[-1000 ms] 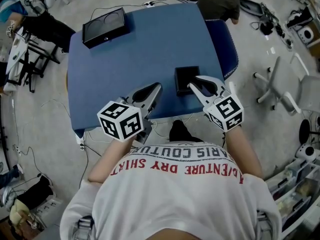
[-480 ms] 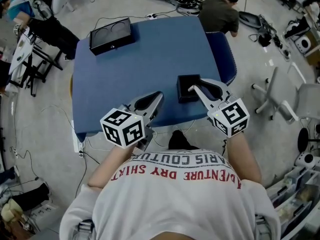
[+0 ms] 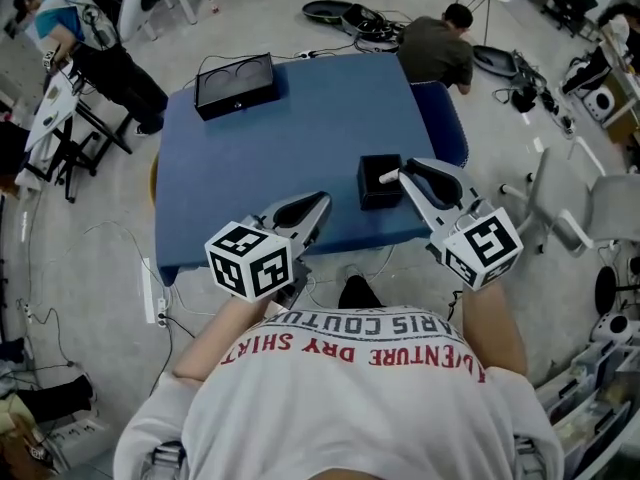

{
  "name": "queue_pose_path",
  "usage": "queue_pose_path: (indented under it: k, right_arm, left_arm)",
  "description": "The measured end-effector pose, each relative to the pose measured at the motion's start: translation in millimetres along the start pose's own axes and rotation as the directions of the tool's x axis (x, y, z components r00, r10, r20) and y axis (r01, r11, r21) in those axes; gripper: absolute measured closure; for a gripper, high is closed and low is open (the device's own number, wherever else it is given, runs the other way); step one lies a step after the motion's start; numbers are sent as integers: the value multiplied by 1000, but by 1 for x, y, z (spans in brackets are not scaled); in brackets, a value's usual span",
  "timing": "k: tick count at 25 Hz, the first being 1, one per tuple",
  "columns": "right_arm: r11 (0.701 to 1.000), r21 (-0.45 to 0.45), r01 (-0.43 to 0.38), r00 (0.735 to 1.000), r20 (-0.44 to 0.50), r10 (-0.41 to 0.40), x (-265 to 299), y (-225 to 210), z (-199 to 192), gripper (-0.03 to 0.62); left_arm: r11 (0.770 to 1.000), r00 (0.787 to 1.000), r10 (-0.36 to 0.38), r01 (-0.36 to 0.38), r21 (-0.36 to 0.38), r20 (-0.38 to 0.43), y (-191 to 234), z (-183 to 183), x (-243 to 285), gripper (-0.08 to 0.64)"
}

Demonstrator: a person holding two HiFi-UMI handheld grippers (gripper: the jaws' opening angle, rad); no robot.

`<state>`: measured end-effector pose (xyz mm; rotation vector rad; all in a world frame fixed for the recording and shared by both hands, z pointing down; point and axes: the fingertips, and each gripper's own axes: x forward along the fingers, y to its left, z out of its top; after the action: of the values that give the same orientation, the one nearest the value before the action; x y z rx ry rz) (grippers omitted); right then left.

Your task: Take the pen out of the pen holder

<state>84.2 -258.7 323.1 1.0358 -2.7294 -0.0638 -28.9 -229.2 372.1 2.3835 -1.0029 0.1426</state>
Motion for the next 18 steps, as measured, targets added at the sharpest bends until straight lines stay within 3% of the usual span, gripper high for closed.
queue_pose_path:
  k: [7,18]
  right_arm:
    - [1000,-4,3,999,51,-3,-35,30,18,512]
    - [996,90,-22,998,53,17,-73,76,-7,512]
  left_arm:
    - [999,999,-32,31,34,11,-25,-4,-18,528]
    - [993,996,-89,88,74,6,-59,-20,-35,528]
